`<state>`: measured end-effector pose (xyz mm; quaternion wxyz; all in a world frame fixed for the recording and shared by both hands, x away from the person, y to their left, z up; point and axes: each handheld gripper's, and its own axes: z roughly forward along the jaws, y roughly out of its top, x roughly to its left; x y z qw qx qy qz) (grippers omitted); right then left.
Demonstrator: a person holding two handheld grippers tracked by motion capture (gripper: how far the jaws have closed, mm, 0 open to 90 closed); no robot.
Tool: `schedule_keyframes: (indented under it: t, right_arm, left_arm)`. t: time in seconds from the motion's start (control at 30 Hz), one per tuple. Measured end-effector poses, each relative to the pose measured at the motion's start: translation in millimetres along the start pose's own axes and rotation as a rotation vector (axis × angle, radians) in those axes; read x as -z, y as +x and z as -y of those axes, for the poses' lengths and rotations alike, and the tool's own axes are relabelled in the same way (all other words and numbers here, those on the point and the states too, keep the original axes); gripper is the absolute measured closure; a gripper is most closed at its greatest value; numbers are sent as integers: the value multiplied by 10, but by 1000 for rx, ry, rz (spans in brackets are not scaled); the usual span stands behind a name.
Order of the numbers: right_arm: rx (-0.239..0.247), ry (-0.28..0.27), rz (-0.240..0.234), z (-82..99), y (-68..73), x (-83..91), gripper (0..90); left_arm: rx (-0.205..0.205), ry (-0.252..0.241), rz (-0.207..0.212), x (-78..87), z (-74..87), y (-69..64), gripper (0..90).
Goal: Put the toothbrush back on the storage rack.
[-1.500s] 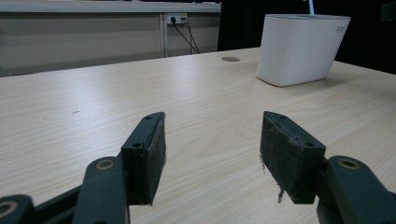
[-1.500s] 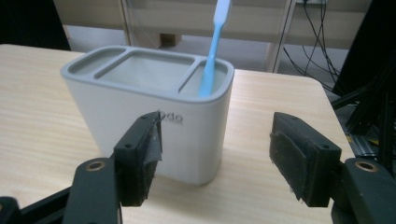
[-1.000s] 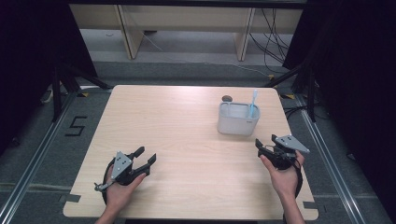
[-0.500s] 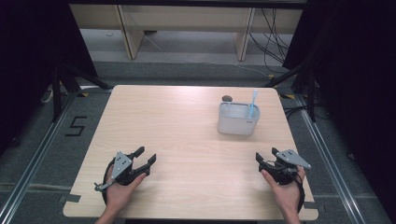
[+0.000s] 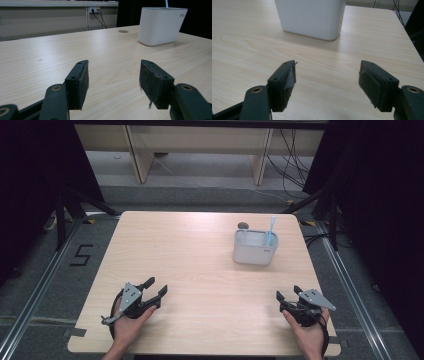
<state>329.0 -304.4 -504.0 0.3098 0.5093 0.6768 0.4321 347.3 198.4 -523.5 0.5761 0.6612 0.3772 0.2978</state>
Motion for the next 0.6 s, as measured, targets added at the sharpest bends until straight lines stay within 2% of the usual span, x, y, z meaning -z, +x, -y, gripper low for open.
schedule_keyframes:
  t: [0.07, 0.1, 0.13, 0.23, 0.27, 0.3, 0.33, 0.37, 0.43, 0.47, 0.53, 0.57, 0.6]
  right_arm:
    - [-11, -11, -1, 26, 1, 2, 311]
    - [19, -25, 5, 24, -21, 0, 311]
    - [-28, -24, -1, 29, 6, 4, 311]
    - [6, -51, 1, 27, -27, -6, 311]
    - [3, -54, 1, 29, -26, -5, 311]
    - [-27, -50, 2, 34, -3, 4, 312]
    - [-11, -54, -14, 36, -22, -2, 312]
    - [-10, -57, 3, 42, -24, 2, 311]
    - [-41, -64, 7, 53, -8, 2, 311]
    - [-7, -60, 12, 50, -36, 11, 311]
    - [-6, -48, 20, 48, -39, 22, 311]
    - [5, -80, 20, 55, -50, 4, 311]
    - [11, -81, 24, 58, -56, 1, 311]
  left_arm:
    - [1, 0, 0, 0, 0, 2, 403]
    - [2, 0, 0, 0, 0, 1, 402]
    - [1, 0, -1, 0, 0, 0, 402]
    - [-2, 0, 2, 2, 0, 0, 402]
    - [-2, 0, 3, 2, 0, 0, 401]
    - [-2, -2, 4, 3, 0, 2, 400]
    - [-1, -3, 5, 4, 1, 3, 400]
    - [0, -4, 6, 5, 1, 4, 399]
    - [2, -4, 4, 7, 1, 7, 399]
    - [2, -4, 3, 7, 1, 7, 399]
    - [3, -3, 3, 4, 1, 4, 398]
    - [3, -3, 3, 3, 1, 3, 398]
    - [3, -3, 2, 2, 1, 2, 398]
